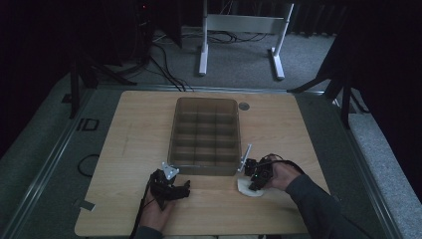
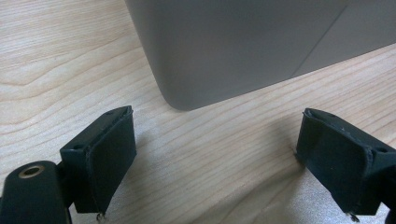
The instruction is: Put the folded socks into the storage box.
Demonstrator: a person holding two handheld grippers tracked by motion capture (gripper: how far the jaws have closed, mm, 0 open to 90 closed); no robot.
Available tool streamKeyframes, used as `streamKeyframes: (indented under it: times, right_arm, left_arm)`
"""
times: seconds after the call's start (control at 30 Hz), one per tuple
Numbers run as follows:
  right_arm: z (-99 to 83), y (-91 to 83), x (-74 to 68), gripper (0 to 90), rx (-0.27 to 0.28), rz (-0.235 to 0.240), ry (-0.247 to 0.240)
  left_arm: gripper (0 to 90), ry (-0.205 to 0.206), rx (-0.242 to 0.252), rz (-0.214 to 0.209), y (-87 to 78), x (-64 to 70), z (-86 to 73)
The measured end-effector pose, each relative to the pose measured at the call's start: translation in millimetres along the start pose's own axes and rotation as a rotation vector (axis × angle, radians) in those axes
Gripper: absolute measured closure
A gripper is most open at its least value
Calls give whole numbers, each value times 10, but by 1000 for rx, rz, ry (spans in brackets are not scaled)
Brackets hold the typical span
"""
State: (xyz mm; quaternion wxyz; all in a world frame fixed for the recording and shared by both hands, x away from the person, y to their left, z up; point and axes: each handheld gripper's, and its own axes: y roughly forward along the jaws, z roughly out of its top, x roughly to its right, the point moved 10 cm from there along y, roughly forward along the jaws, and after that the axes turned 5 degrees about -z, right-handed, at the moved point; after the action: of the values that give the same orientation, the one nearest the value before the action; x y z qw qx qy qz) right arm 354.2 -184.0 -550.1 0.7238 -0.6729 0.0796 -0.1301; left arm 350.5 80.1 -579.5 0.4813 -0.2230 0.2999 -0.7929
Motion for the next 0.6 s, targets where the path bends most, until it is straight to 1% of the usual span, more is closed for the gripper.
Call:
streamKeyframes:
  times: [0.13, 0.33, 0.6]
  right_arm:
    - [-6, -22, 11, 698, 5, 0, 1]
    - [-29, -42, 27, 698, -2, 3, -2]
    - [-32, -111, 55, 698, -4, 0, -2]
  left_arm:
    - [121, 0, 0, 0, 0, 0, 0]
    - [121, 0, 0, 0, 0, 1, 0]
    - [121, 0, 0, 0, 0, 0, 1]
